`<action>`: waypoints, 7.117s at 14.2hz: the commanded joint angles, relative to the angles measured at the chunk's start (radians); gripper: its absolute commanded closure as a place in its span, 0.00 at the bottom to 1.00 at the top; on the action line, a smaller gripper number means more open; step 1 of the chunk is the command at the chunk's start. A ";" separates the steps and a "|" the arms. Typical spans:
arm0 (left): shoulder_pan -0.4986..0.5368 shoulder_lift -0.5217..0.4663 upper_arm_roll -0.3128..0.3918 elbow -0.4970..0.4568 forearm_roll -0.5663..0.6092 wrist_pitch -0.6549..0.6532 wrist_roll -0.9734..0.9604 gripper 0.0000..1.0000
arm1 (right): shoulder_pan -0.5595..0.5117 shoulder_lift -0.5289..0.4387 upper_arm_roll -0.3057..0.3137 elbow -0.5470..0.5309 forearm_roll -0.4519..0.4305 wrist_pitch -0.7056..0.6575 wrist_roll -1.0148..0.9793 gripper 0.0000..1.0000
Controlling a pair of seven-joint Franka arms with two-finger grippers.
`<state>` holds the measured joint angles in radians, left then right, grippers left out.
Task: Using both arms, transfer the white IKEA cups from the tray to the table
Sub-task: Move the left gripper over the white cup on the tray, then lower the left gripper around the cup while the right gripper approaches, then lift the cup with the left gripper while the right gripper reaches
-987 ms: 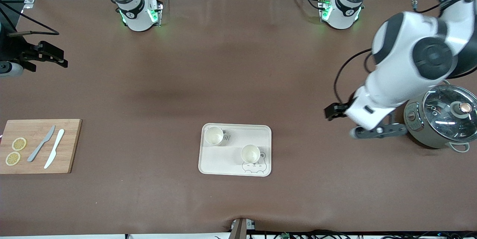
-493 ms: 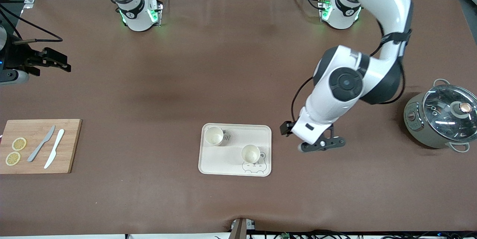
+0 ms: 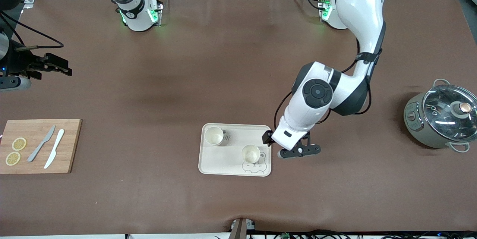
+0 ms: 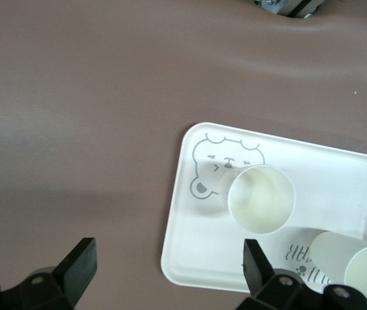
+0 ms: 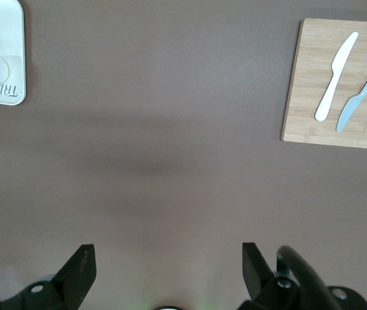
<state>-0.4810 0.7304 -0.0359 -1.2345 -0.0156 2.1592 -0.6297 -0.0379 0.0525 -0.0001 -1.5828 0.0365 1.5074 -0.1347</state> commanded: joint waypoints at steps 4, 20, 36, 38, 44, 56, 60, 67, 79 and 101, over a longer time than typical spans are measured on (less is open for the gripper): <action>-0.042 0.096 0.007 0.032 0.020 0.123 -0.016 0.00 | -0.013 0.070 0.012 0.053 -0.012 -0.007 0.006 0.00; -0.042 0.175 0.005 0.023 0.020 0.332 -0.002 0.00 | 0.026 0.194 0.015 0.052 0.003 0.076 0.110 0.00; -0.051 0.236 0.014 0.017 0.022 0.421 -0.010 0.00 | 0.090 0.245 0.017 0.053 0.066 0.137 0.329 0.00; -0.054 0.242 0.016 0.017 0.023 0.421 -0.012 0.00 | 0.099 0.251 0.015 0.055 0.080 0.137 0.329 0.00; -0.056 0.253 0.019 0.012 0.054 0.413 -0.013 0.00 | 0.134 0.270 0.017 0.058 0.092 0.157 0.420 0.00; -0.065 0.238 0.021 0.009 0.056 0.396 -0.016 0.16 | 0.222 0.328 0.015 0.055 0.094 0.295 0.588 0.00; -0.065 0.234 0.021 0.009 0.056 0.395 -0.018 0.43 | 0.248 0.346 0.015 0.058 0.092 0.326 0.630 0.00; -0.065 0.231 0.021 0.009 0.056 0.395 -0.035 0.77 | 0.274 0.372 0.017 0.058 0.092 0.352 0.693 0.00; -0.067 0.227 0.021 0.012 0.056 0.361 -0.042 1.00 | 0.389 0.489 0.017 0.073 0.088 0.494 0.992 0.00; 0.244 -0.302 -0.019 -0.141 -0.058 -0.317 0.381 1.00 | 0.504 0.645 0.017 0.156 0.088 0.663 1.248 0.00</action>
<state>-0.2823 0.4819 -0.0392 -1.3239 -0.0533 1.8674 -0.3137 0.4604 0.6788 0.0220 -1.4569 0.1206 2.1652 1.0909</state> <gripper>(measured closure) 0.965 0.000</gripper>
